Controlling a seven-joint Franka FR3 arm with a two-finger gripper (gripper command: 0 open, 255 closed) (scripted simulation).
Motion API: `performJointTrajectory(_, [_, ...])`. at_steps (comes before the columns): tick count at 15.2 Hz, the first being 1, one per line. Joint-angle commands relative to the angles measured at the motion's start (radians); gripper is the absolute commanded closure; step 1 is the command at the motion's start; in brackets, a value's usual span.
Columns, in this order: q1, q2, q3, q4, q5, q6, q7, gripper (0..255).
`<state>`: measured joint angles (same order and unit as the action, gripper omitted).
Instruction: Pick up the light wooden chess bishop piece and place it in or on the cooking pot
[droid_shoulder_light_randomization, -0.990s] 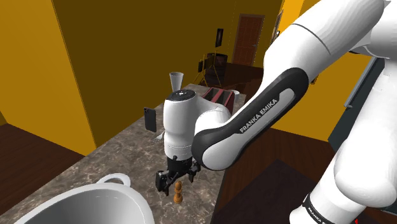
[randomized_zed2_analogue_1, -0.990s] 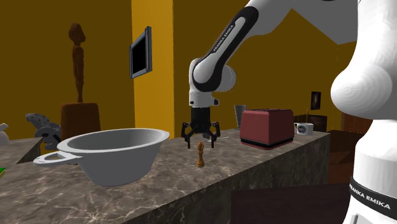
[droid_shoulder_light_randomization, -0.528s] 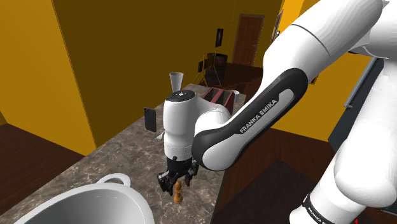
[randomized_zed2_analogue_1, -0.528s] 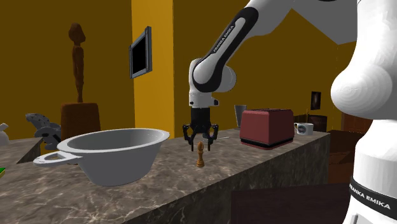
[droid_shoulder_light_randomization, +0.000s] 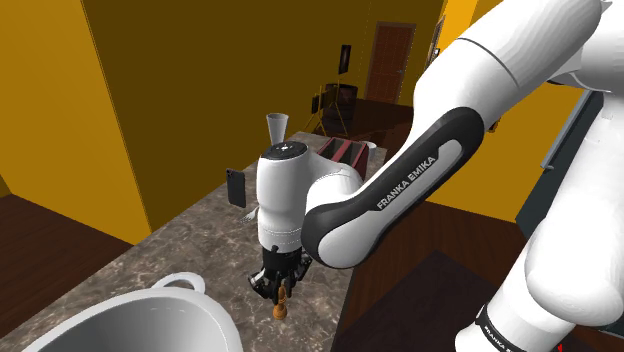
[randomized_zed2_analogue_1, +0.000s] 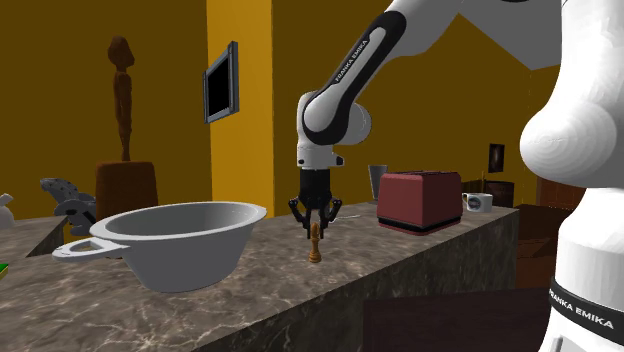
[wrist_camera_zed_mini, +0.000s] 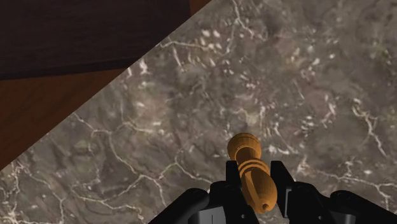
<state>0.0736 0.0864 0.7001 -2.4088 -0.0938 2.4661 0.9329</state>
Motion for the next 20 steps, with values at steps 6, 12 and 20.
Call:
performJointTrajectory(6, [-0.007,-0.069,0.01,0.015,0.072,-0.066,-0.052,255])
performJointTrajectory(12, [-0.006,-0.143,0.008,0.041,0.14,-0.15,-0.102,255])
performJointTrajectory(20, [0.0,-0.225,-0.008,0.09,0.2,-0.264,-0.148,255])
